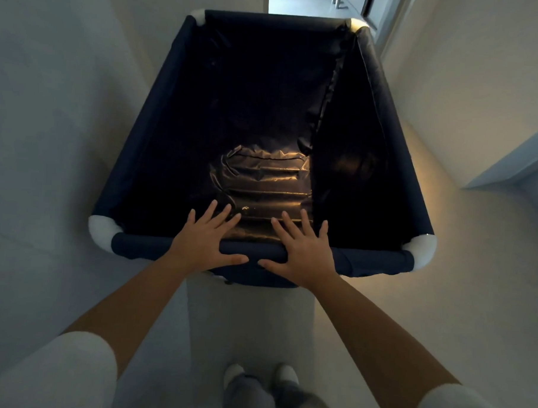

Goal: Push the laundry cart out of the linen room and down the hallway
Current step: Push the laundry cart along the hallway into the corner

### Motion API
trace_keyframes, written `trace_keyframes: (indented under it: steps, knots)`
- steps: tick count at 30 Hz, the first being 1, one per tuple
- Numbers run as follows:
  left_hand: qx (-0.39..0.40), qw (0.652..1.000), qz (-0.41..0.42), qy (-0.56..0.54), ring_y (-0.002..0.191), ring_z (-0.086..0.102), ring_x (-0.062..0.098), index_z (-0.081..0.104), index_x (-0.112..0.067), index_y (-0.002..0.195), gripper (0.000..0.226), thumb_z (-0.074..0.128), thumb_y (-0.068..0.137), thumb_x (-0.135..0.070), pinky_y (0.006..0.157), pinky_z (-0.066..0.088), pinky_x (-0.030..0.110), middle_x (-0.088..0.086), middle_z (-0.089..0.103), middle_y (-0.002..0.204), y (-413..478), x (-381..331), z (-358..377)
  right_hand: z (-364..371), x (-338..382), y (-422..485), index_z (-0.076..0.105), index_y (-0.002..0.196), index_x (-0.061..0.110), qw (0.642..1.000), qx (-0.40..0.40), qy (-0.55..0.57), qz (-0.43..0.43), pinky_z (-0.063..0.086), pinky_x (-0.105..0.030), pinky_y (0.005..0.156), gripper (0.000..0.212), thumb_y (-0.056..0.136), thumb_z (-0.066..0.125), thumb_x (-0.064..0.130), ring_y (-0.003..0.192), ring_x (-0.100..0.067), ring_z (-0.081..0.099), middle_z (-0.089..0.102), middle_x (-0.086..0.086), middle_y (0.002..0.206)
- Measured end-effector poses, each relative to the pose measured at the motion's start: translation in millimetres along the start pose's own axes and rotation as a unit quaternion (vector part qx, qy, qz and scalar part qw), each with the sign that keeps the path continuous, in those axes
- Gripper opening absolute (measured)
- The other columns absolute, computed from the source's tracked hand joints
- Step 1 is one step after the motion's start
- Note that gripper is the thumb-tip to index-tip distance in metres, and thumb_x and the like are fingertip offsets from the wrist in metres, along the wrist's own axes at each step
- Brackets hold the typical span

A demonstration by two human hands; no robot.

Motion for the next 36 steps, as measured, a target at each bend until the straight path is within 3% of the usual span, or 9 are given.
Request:
trace_keyframes:
  steps: [6, 17, 24, 28, 36]
  knots:
    - [-0.005, 1.0, -0.001, -0.006, 0.141, -0.015, 0.021, -0.003, -0.032, 0.145, 0.115, -0.006, 0.048, -0.094, 0.111, -0.002, 0.051, -0.003, -0.006, 0.156, -39.3, -20.2, 12.4, 4.4, 11.1, -37.2, 0.009, 0.147, 0.028, 1.0, 0.001, 0.001, -0.004, -0.001, -0.064, 0.108, 0.093, 0.073, 0.027, 0.082, 0.143, -0.033, -0.003, 0.011, -0.001, 0.157]
    - [-0.003, 0.999, -0.025, -0.022, 0.141, -0.014, 0.025, -0.005, -0.031, 0.145, 0.115, -0.007, 0.048, -0.093, 0.11, -0.001, 0.055, 0.0, -0.006, 0.156, -95.1, -54.2, 36.4, 10.1, 22.4, -97.2, 0.018, 0.146, 0.027, 0.999, -0.015, -0.008, -0.029, 0.003, -0.064, 0.108, 0.095, 0.069, 0.017, 0.084, 0.143, -0.034, 0.006, 0.022, -0.001, 0.155]
    - [0.009, 0.997, -0.064, -0.029, 0.14, -0.017, 0.028, -0.008, -0.034, 0.144, 0.114, -0.004, 0.047, -0.095, 0.109, 0.001, 0.06, -0.001, -0.01, 0.156, -129.2, -77.1, 56.8, 17.8, 23.9, -134.8, 0.014, 0.147, 0.028, 0.998, -0.005, -0.021, -0.057, 0.001, -0.063, 0.109, 0.094, 0.071, 0.021, 0.083, 0.144, -0.032, 0.002, 0.018, 0.001, 0.156]
    - [0.007, 0.996, -0.083, -0.037, 0.14, -0.017, 0.027, -0.009, -0.034, 0.144, 0.115, -0.007, 0.046, -0.095, 0.109, -0.001, 0.059, -0.001, -0.011, 0.156, -153.6, -95.5, 66.9, 20.8, 24.5, -159.7, 0.011, 0.147, 0.029, 0.997, 0.001, -0.028, -0.076, 0.001, -0.063, 0.109, 0.096, 0.068, 0.014, 0.084, 0.144, -0.032, 0.0, 0.015, 0.002, 0.157]
    - [-0.021, 0.991, -0.12, -0.053, 0.141, -0.014, 0.025, -0.002, -0.032, 0.145, 0.116, -0.006, 0.047, -0.095, 0.111, -0.003, 0.054, 0.0, -0.005, 0.156, -192.2, -134.9, 78.0, 24.6, 19.2, -199.5, 0.013, 0.147, 0.029, 0.992, -0.005, -0.026, -0.125, 0.001, -0.063, 0.109, 0.094, 0.07, 0.022, 0.083, 0.144, -0.032, 0.001, 0.016, 0.002, 0.156]
Point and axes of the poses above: each hand's wrist, its own y-axis towards the middle knuckle, its own z-axis out of the palm, x = y × z, the point moved 8 cm from there along y, towards the middle knuckle
